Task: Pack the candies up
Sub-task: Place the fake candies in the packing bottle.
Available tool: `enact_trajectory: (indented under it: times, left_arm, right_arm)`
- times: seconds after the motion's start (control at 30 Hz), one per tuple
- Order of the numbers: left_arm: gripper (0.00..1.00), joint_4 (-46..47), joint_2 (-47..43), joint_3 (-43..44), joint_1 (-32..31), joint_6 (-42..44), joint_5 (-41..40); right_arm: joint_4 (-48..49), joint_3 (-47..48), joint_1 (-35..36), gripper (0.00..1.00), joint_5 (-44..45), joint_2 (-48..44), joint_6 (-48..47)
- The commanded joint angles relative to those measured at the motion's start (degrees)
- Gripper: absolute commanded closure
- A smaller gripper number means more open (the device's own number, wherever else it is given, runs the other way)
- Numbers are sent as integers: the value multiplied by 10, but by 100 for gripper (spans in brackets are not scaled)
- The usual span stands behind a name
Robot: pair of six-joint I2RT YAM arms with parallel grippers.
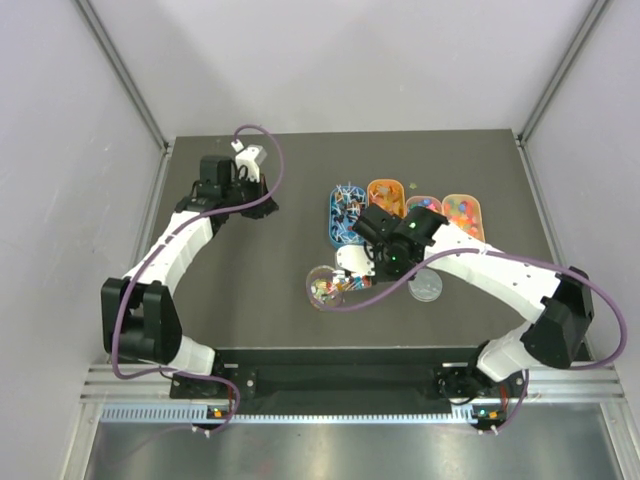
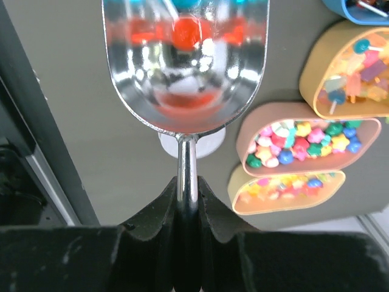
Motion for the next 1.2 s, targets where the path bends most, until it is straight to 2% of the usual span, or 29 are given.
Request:
enact_trajectory:
  times: [0.0, 0.13, 0.47, 0.57, 0.6, 0.73, 0.87, 1.0, 1.17]
  left_arm:
    - [100, 30, -29, -2, 2, -2, 8]
    - [100, 29, -31, -2, 2, -2, 18]
    - [100, 4, -53, 4, 2, -27, 80]
    - [100, -5, -62, 12, 2, -30, 150]
    - [100, -6, -62, 13, 1, -36, 206]
    - [100, -3, -61, 8, -22, -67, 303]
    - [100, -1, -62, 2, -58, -76, 311]
    - [100, -3, -49, 14, -76, -76, 310]
    - [100, -9, -30, 38, -87, -81, 308]
  right_arm:
    - [-33, 62, 12, 100, 43, 13, -14]
    - [-55, 94, 16, 100, 52, 24, -14]
    - [-72, 106, 35, 100, 71, 32, -13]
    - [-74, 112, 35, 100, 76, 32, -9]
    - [-64, 117, 35, 100, 81, 32, -4]
    - [-22, 135, 29, 100, 57, 23, 32]
    - [16, 171, 29, 100, 38, 34, 51]
    - [32, 230, 28, 100, 34, 61, 56]
    - [48, 262, 26, 100, 30, 85, 60]
